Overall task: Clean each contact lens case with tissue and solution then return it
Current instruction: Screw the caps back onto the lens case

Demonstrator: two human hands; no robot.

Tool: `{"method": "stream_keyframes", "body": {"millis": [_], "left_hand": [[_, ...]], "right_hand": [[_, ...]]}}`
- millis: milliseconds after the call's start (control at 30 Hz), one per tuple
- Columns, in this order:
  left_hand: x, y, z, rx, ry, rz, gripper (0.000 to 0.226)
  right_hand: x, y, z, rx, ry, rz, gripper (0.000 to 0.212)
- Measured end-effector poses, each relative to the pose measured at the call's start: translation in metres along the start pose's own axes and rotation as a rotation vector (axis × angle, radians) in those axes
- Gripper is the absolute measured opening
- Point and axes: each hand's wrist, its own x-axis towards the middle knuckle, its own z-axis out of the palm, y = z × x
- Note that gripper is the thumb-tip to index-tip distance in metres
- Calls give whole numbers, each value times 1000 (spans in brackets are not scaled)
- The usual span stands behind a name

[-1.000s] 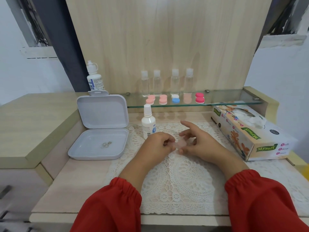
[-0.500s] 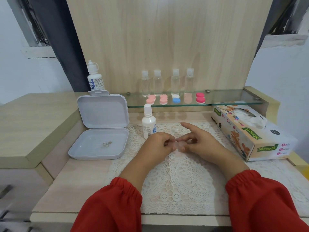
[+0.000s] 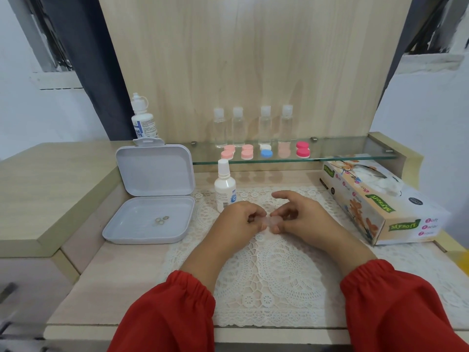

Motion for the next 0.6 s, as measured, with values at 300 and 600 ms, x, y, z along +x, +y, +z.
{"method": "stream_keyframes", "body": {"millis": [300, 600], "left_hand": [[1, -1, 0, -13, 2, -6, 24], [1, -2, 0, -35, 10, -28, 23]], "right_hand": [[0, -1, 0, 10, 6, -8, 65], [-1, -2, -2, 1, -14, 14, 76]]}}
